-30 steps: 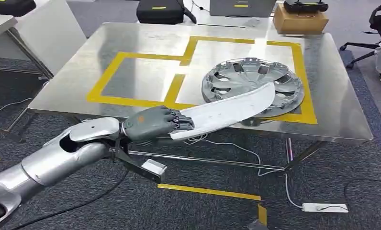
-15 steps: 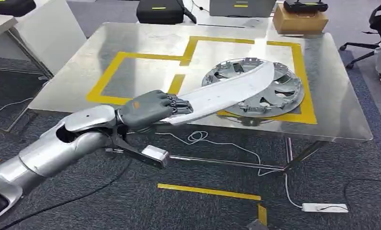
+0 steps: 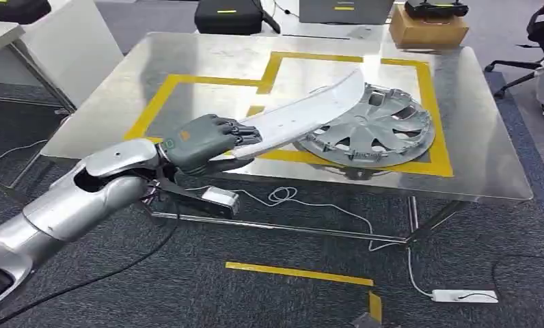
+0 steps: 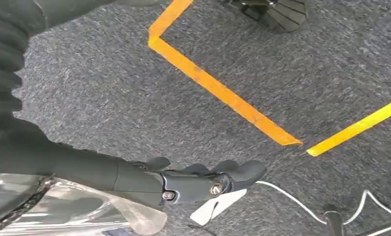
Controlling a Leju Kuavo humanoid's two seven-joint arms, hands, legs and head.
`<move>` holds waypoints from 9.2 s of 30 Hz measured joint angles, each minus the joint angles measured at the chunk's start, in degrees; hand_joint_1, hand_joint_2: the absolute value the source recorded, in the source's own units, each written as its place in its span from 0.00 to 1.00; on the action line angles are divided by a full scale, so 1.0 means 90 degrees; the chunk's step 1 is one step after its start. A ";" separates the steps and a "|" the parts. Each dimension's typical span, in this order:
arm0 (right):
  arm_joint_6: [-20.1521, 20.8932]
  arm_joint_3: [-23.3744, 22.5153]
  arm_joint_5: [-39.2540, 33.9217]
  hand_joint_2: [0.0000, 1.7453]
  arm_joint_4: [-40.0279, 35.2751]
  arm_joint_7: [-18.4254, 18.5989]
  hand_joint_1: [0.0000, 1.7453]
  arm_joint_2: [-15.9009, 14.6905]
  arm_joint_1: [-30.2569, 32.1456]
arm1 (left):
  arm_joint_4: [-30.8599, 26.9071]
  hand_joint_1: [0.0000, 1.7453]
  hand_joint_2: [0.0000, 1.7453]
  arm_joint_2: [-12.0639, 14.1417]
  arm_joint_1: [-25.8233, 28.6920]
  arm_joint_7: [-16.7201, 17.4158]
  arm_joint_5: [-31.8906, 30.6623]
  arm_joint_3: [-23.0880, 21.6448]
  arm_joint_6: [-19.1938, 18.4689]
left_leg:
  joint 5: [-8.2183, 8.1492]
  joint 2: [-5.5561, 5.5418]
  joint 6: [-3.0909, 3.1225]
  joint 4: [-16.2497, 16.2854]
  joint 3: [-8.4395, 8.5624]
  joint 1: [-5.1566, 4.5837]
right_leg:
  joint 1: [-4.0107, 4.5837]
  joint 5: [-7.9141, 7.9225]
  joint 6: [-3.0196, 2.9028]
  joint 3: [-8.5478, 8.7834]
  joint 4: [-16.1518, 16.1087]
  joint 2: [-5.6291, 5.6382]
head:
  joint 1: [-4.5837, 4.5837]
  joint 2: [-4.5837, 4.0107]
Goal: Take the parts from the cabinet and place them on the table.
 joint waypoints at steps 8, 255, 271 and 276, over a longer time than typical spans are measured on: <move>0.0027 0.0002 0.0002 1.00 -0.0027 -0.0002 0.00 -0.0005 0.0014 | 0.0287 1.00 1.00 -0.0029 -0.0101 0.0007 -0.0032 0.0063 0.0034 | -0.0064 0.0027 -0.0001 -0.0166 0.0283 0.0136 | -0.0055 -0.0326 0.0141 -0.1176 0.1802 -0.0029 | 0.0029 0.0000; 0.0056 0.0233 0.0107 1.00 -0.0051 -0.0070 0.00 0.0102 -0.0061 | 0.6329 1.00 1.00 -0.0410 -0.0064 0.0763 -0.1943 0.2028 0.3159 | 0.0127 0.0038 -0.0029 0.0232 -0.0350 -0.0049 | 0.0086 -0.0062 -0.0156 -0.0197 0.0245 -0.0011 | 0.0000 0.0002; 0.0061 0.0284 0.0090 0.00 -0.0051 -0.0090 0.00 0.0102 -0.0063 | 0.6329 0.00 0.00 -0.0386 -0.0062 0.0653 -0.1851 0.2033 0.3296 | 0.0127 0.0038 -0.0029 0.0232 -0.0350 -0.0050 | 0.0085 -0.0062 -0.0156 -0.0196 0.0245 -0.0012 | 0.0000 0.0002; 0.0063 0.0323 0.0087 0.00 -0.0051 -0.0090 0.00 0.0102 -0.0065 | 0.6329 0.00 0.00 -0.0369 -0.0064 0.0680 -0.1899 0.2033 0.3303 | 0.0127 0.0038 -0.0029 0.0232 -0.0350 -0.0050 | 0.0085 -0.0062 -0.0156 -0.0196 0.0245 -0.0012 | 0.0000 0.0002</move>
